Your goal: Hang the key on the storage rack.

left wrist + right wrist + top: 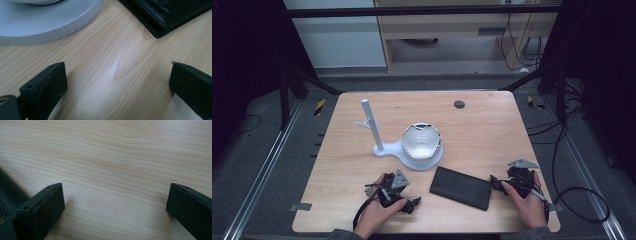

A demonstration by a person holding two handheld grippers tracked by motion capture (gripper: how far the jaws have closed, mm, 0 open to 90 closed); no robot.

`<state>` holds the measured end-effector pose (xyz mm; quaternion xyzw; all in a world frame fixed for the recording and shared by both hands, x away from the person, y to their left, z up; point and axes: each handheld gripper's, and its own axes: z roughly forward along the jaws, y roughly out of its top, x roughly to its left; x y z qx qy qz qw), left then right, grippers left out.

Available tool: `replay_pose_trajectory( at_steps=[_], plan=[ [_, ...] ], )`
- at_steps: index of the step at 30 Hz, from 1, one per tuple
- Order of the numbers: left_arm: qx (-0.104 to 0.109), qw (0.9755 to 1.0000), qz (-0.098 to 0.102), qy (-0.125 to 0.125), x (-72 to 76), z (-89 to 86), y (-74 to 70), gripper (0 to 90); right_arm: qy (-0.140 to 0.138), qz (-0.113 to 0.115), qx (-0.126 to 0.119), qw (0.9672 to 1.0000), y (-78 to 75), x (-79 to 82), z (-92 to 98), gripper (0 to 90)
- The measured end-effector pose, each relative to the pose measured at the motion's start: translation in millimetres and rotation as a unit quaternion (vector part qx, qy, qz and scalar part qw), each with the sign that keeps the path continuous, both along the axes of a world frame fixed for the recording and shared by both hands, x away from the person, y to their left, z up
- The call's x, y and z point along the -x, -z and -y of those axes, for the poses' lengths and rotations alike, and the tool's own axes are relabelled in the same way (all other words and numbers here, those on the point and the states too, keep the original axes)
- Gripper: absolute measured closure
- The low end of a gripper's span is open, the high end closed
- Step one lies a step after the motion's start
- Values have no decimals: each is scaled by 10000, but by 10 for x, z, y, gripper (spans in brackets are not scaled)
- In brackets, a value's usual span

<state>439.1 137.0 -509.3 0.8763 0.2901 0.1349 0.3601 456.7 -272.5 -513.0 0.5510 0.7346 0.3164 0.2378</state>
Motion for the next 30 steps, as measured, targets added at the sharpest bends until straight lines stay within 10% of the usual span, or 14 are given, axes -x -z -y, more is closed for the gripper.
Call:
replay_pose_trajectory(
  at_steps=[14,24,30],
  plan=[
    [-661,9977,128,-55,-62,-464,-418,70,1,0,13,10000,-1,7,2,18],
    [-1629,9866,-132,22,-145,-928,-524,78,23,-6,-5,10000,0,16,-2,18],
    [-1764,9828,-458,313,-188,-990,-470,201,36,-12,-7,10000,-1,21,-4,18]
  ],
)
